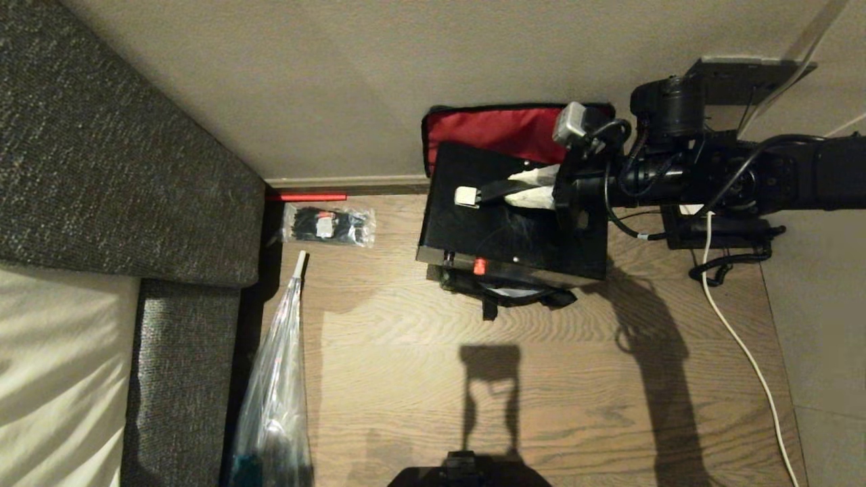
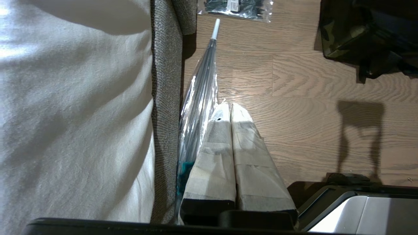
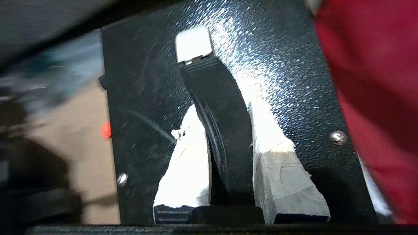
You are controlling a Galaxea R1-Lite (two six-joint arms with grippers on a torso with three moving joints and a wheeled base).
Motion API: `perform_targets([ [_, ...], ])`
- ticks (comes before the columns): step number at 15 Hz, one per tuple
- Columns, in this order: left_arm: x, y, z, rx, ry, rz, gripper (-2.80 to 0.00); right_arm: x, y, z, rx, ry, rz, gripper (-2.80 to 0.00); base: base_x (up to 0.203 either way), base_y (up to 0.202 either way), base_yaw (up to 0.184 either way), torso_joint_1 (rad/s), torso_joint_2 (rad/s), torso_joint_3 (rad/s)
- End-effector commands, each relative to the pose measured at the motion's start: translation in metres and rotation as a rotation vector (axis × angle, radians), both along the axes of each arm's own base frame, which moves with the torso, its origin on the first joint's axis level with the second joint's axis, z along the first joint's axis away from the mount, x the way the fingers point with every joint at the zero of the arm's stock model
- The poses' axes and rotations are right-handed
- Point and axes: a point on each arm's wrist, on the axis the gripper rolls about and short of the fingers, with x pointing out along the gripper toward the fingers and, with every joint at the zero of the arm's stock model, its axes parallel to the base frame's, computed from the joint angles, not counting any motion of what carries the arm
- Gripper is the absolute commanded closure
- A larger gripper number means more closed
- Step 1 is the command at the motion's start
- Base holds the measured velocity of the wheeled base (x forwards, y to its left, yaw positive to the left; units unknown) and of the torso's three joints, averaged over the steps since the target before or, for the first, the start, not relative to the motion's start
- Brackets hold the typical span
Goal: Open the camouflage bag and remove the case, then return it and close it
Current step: Place the black box back
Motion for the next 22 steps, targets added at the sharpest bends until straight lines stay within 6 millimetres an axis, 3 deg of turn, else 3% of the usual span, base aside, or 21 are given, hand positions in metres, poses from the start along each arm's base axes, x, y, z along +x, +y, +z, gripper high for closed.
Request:
perform_targets([
  [1,0.0,0.0,-0.001,0.0,0.001,0.001,0.0,0.0,-0.006,0.0,-0.001,0.018,0.026,0.0,0.0,0.0,0.0,0.0,0.0,0.0],
  [7,0.0,0.0,0.0,0.0,-0.001,0.002,0.0,0.01,-0.023,-0.008,0.007,0.054,0.026,0.0,0.0,0.0,0.0,0.0,0.0,0.0],
  [10,0.0,0.0,0.0,0.0,-0.001,0.001,0.0,0.018,-0.031,0.003,0.026,0.022,0.032,0.0,0.0,0.0,0.0,0.0,0.0,0.0],
  [14,0.0,0.0,0.0,0.0,-0.001,0.001,0.0,0.031,-0.04,-0.001,0.031,0.051,0.034,0.0,0.0,0.0,0.0,0.0,0.0,0.0],
  [22,0.0,0.0,-0.001,0.0,0.0,0.001,0.0,0.046,-0.04,0.003,0.061,0.07,0.106,0.0,0.0,0.0,0.0,0.0,0.0,0.0],
])
